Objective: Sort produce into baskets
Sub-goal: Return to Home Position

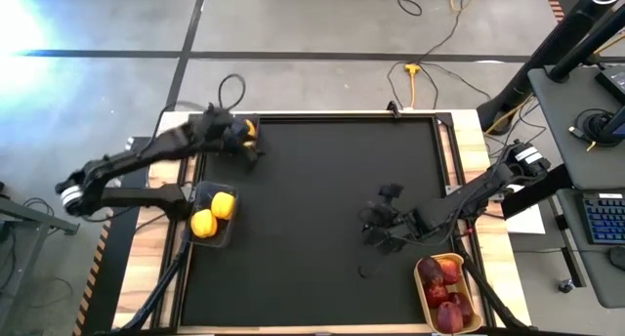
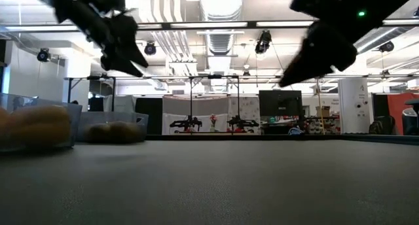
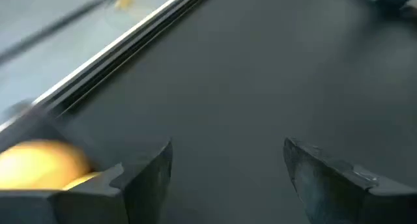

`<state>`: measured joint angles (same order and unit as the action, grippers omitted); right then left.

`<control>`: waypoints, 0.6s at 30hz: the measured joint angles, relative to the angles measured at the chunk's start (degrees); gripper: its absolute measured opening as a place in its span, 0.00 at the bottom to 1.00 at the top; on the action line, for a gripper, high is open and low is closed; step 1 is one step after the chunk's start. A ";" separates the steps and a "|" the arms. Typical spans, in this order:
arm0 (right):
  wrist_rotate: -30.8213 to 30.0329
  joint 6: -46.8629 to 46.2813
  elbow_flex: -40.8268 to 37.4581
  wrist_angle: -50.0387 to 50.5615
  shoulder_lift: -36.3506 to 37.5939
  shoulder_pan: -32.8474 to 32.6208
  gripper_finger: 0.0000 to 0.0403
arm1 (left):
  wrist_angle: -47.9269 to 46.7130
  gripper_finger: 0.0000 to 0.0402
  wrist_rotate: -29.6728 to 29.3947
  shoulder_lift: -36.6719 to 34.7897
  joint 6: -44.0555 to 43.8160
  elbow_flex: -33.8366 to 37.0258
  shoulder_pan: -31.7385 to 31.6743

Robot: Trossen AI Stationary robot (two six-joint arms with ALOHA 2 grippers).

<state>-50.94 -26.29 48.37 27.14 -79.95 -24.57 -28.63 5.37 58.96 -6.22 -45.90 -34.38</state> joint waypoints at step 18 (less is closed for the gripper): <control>37.02 35.23 -5.29 -42.92 8.51 12.39 0.81 | 28.38 0.68 22.57 -24.10 2.70 27.38 8.89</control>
<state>-13.91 8.94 43.08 -15.78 -71.44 -12.18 -0.25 27.94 34.85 -3.52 -18.53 -25.49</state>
